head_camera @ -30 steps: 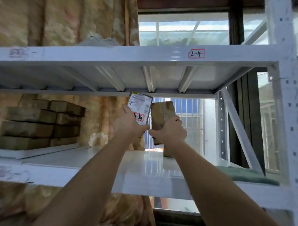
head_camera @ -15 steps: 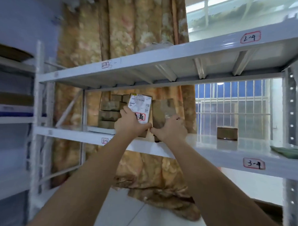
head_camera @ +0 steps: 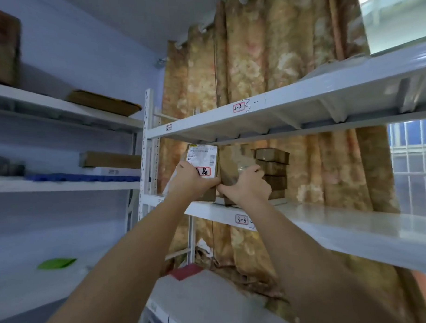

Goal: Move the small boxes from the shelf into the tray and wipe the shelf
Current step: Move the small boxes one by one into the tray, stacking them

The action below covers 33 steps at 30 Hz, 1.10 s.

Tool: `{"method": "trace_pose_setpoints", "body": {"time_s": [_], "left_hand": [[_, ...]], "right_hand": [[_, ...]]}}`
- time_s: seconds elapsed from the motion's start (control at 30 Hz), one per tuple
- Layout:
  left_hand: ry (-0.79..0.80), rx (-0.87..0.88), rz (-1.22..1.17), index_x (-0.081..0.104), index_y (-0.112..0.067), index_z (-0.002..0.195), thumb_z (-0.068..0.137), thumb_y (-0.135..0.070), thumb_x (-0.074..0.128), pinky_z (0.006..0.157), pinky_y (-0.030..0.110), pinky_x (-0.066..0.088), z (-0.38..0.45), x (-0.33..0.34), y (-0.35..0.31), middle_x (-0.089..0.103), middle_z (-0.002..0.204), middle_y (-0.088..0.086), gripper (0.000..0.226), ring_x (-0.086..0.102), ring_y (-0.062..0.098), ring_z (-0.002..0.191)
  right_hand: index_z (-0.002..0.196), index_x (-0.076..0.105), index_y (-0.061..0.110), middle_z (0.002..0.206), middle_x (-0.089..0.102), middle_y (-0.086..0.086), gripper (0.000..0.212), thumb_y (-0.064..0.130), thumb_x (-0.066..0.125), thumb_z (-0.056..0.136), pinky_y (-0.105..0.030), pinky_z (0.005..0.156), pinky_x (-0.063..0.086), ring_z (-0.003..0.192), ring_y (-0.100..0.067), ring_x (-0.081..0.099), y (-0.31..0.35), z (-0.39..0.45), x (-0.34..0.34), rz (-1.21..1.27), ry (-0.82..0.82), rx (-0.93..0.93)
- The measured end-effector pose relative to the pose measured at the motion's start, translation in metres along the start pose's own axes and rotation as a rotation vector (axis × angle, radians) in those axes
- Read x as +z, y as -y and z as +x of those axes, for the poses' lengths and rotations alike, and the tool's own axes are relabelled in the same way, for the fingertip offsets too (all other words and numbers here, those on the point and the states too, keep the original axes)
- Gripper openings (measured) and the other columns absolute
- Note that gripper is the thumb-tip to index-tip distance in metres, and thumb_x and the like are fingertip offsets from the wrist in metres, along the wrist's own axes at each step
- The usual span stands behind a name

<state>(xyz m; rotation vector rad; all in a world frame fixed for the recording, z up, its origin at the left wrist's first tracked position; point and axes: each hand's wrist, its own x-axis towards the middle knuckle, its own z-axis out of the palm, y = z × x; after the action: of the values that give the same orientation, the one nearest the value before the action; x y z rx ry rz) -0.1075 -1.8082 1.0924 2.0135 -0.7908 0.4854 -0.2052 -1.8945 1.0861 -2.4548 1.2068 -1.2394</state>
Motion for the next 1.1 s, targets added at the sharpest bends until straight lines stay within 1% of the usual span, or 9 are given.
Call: {"method": "trace_pose_setpoints", "body": {"time_s": [0.3,0.43,0.53,0.7,0.83,0.93,0.97,1.03,1.1], "left_hand": [[0.048,-0.044,-0.072,0.019,-0.009,0.14,0.064,-0.062,0.073,0.096,0.046,0.048,0.073,0.001,0.067,0.043,0.134,0.012,0.107,0.05,0.031,0.12],[0.076,-0.026,-0.149,0.019,-0.006,0.141,0.057,-0.067,0.072,0.097,0.047,0.048,0.101,0.018,0.069,0.046,0.135,0.012,0.116,0.05,0.03,0.12],[0.061,-0.005,-0.191,0.018,-0.004,0.142,0.064,-0.062,0.074,0.097,0.046,0.048,0.124,0.031,0.067,0.045,0.136,0.013,0.112,0.05,0.03,0.121],[0.082,0.078,-0.189,0.02,-0.006,0.142,0.059,-0.061,0.077,0.097,0.045,0.049,0.173,0.053,0.075,0.048,0.134,0.009,0.114,0.051,0.028,0.119],[0.152,0.166,-0.244,0.031,-0.01,0.133,0.064,-0.046,0.082,0.089,0.033,0.049,0.219,0.069,0.083,0.056,0.114,-0.001,0.093,0.056,0.016,0.101],[0.18,0.217,-0.257,0.039,-0.013,0.113,0.057,-0.052,0.083,0.078,0.03,0.05,0.249,0.076,0.082,0.059,0.103,-0.004,0.081,0.057,0.012,0.094],[0.187,0.233,-0.265,0.039,-0.013,0.114,0.053,-0.057,0.082,0.08,0.032,0.052,0.257,0.078,0.082,0.06,0.106,-0.003,0.087,0.058,0.013,0.096],[0.181,0.268,-0.282,0.04,-0.014,0.126,0.033,-0.076,0.075,0.086,0.039,0.055,0.284,0.085,0.083,0.061,0.116,0.0,0.118,0.061,0.018,0.102],[0.194,0.316,-0.305,0.039,-0.015,0.132,0.03,-0.08,0.072,0.087,0.042,0.055,0.306,0.091,0.083,0.061,0.117,-0.001,0.125,0.061,0.02,0.102]], "right_hand": [[0.148,0.011,0.003,0.144,0.032,-0.016,0.118,0.07,0.065,0.068,-0.03,0.07,0.043,0.119,-0.03,0.052,0.056,0.034,0.057,-0.017,-0.005,-0.04],[0.145,0.022,0.009,0.14,0.032,-0.016,0.109,0.071,0.066,0.067,-0.029,0.068,0.041,0.116,-0.028,0.051,0.058,0.061,0.062,-0.069,-0.041,-0.018],[0.144,0.024,0.009,0.14,0.033,-0.016,0.109,0.074,0.063,0.067,-0.03,0.072,0.043,0.118,-0.03,0.049,0.057,0.09,0.061,-0.115,-0.07,-0.056],[0.136,0.037,0.011,0.134,0.046,-0.012,0.099,0.075,0.063,0.065,-0.033,0.079,0.046,0.118,-0.029,0.05,0.048,0.144,0.068,-0.153,-0.02,-0.132],[0.135,0.037,0.009,0.133,0.044,-0.013,0.094,0.068,0.066,0.068,-0.035,0.082,0.044,0.12,-0.03,0.047,0.037,0.186,0.069,-0.201,0.012,-0.158],[0.135,0.036,0.007,0.132,0.044,-0.014,0.093,0.066,0.066,0.069,-0.036,0.084,0.048,0.116,-0.03,0.049,0.032,0.211,0.064,-0.223,0.008,-0.188],[0.137,0.034,0.007,0.133,0.042,-0.014,0.096,0.065,0.066,0.069,-0.039,0.088,0.049,0.117,-0.031,0.048,0.031,0.219,0.062,-0.222,0.003,-0.193],[0.137,0.034,0.007,0.132,0.043,-0.013,0.096,0.064,0.068,0.068,-0.043,0.092,0.049,0.116,-0.03,0.049,0.031,0.233,0.058,-0.206,-0.019,-0.191],[0.135,0.036,0.007,0.13,0.045,-0.013,0.093,0.061,0.071,0.067,-0.043,0.092,0.05,0.114,-0.029,0.049,0.033,0.244,0.053,-0.194,-0.035,-0.194]]}}
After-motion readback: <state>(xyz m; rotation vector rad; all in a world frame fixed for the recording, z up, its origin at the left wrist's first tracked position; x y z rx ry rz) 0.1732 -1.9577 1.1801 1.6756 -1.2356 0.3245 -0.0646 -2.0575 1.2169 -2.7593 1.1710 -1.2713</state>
